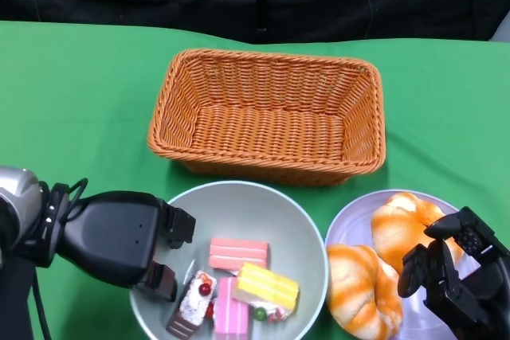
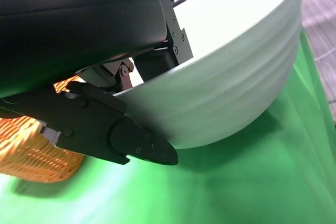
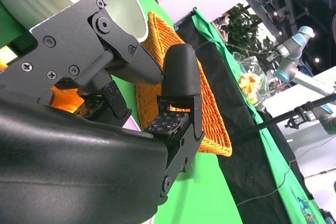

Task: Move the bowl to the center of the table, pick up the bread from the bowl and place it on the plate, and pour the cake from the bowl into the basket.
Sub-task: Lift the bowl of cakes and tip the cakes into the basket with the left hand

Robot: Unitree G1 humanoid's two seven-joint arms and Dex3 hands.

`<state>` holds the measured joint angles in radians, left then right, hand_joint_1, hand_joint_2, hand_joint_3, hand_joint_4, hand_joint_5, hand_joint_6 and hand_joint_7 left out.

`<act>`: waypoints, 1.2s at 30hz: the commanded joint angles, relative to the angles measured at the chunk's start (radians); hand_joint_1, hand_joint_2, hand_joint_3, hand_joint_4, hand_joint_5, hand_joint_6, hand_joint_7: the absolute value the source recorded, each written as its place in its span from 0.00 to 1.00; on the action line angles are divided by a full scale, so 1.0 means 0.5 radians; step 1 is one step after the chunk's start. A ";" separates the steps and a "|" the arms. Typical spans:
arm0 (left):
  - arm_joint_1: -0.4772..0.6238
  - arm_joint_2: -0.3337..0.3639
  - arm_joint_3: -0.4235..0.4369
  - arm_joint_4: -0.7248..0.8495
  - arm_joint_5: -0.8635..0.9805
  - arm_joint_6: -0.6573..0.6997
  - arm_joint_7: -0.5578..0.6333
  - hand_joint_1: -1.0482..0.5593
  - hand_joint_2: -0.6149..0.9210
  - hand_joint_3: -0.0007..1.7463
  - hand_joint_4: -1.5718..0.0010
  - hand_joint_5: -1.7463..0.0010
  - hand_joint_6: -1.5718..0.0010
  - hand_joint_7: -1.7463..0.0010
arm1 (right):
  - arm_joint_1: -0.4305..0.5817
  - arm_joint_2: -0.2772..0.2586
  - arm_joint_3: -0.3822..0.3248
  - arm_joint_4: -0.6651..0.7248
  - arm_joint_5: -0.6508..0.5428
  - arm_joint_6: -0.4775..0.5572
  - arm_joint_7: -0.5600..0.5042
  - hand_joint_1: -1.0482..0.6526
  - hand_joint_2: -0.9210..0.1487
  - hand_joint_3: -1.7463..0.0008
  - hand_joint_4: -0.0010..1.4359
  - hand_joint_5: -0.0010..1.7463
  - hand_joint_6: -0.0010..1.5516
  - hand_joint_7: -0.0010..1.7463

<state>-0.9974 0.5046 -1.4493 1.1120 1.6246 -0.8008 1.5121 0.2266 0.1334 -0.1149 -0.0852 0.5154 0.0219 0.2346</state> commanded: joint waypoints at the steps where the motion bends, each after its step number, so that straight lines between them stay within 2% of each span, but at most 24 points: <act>1: 0.070 0.008 0.084 0.059 -0.133 -0.084 0.073 0.40 0.88 0.00 0.36 0.14 0.24 0.94 | 0.023 0.018 -0.003 -0.043 -0.013 -0.018 -0.023 0.59 0.41 0.26 0.69 1.00 0.54 0.93; 6: 0.144 0.038 0.187 0.026 -0.267 -0.145 0.047 0.42 0.87 0.00 0.43 0.06 0.15 0.90 | 0.031 0.023 -0.011 -0.057 -0.008 -0.015 -0.014 0.58 0.39 0.28 0.68 1.00 0.53 0.94; 10: 0.177 0.113 0.259 -0.024 -0.342 -0.210 -0.016 0.40 0.88 0.00 0.37 0.19 0.15 0.91 | 0.040 0.015 -0.016 -0.073 -0.004 0.001 -0.016 0.58 0.41 0.26 0.68 1.00 0.53 0.94; 13: 0.207 0.176 0.329 -0.080 -0.406 -0.290 -0.040 0.44 0.88 0.00 0.37 0.13 0.15 0.91 | 0.050 0.007 -0.016 -0.103 0.010 0.032 -0.018 0.57 0.40 0.26 0.67 1.00 0.53 0.94; 14: 0.217 0.198 0.352 -0.104 -0.424 -0.319 -0.047 0.45 0.90 0.00 0.39 0.07 0.17 0.82 | 0.055 0.003 -0.016 -0.114 0.013 0.041 -0.016 0.57 0.39 0.28 0.67 1.00 0.53 0.94; 15: 0.229 0.225 0.382 -0.134 -0.446 -0.347 -0.052 0.46 0.91 0.00 0.40 0.05 0.23 0.69 | 0.061 0.001 -0.016 -0.126 0.013 0.049 -0.018 0.57 0.38 0.29 0.66 1.00 0.53 0.93; 16: 0.243 0.268 0.425 -0.184 -0.479 -0.375 -0.084 0.47 0.92 0.00 0.39 0.03 0.29 0.70 | 0.069 0.001 -0.016 -0.145 0.014 0.057 -0.021 0.56 0.38 0.29 0.66 1.00 0.52 0.93; 17: 0.255 0.299 0.459 -0.222 -0.501 -0.391 -0.117 0.47 0.94 0.00 0.41 0.02 0.28 0.63 | 0.075 0.003 -0.016 -0.157 0.015 0.063 -0.024 0.56 0.35 0.32 0.66 1.00 0.52 0.93; 19: 0.281 0.367 0.537 -0.306 -0.562 -0.457 -0.203 0.47 0.95 0.00 0.41 0.01 0.30 0.56 | 0.088 0.000 -0.016 -0.185 0.021 0.080 -0.027 0.56 0.34 0.34 0.65 1.00 0.52 0.93; 20: 0.298 0.407 0.582 -0.355 -0.602 -0.504 -0.255 0.52 0.97 0.04 0.42 0.00 0.39 0.25 | 0.096 -0.002 -0.015 -0.204 0.022 0.092 -0.029 0.56 0.33 0.34 0.65 1.00 0.51 0.93; 21: 0.316 0.452 0.629 -0.412 -0.638 -0.548 -0.303 0.55 0.98 0.05 0.42 0.00 0.43 0.13 | 0.106 -0.003 -0.015 -0.225 0.023 0.103 -0.034 0.56 0.33 0.34 0.64 1.00 0.51 0.92; 22: 0.336 0.491 0.674 -0.465 -0.667 -0.581 -0.351 0.58 0.99 0.07 0.42 0.00 0.47 0.05 | 0.113 -0.004 -0.016 -0.240 0.022 0.111 -0.037 0.56 0.32 0.34 0.64 1.00 0.50 0.92; 23: 0.361 0.535 0.722 -0.525 -0.694 -0.607 -0.396 0.59 0.98 0.07 0.42 0.00 0.48 0.03 | 0.118 -0.004 -0.016 -0.250 0.020 0.117 -0.038 0.56 0.33 0.34 0.63 1.00 0.50 0.92; 30: 0.542 0.776 1.040 -0.918 -0.766 -0.655 -0.700 0.59 0.93 0.08 0.43 0.00 0.52 0.02 | 0.134 -0.014 -0.028 -0.306 0.034 0.178 -0.055 0.57 0.32 0.33 0.63 1.00 0.50 0.93; 34: 0.635 0.861 1.217 -1.090 -0.790 -0.663 -0.804 0.57 0.92 0.08 0.43 0.00 0.46 0.12 | 0.134 -0.023 -0.036 -0.328 0.036 0.205 -0.060 0.57 0.32 0.33 0.64 1.00 0.50 0.93; 36: 0.676 0.880 1.294 -1.145 -0.796 -0.673 -0.841 0.56 0.91 0.06 0.42 0.02 0.42 0.21 | 0.136 -0.025 -0.038 -0.337 0.038 0.215 -0.063 0.57 0.32 0.33 0.64 1.00 0.50 0.93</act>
<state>-0.6744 0.9188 -0.8350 0.5607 1.2462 -1.1317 1.1029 0.2894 0.1347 -0.1214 -0.2359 0.5238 0.1239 0.2112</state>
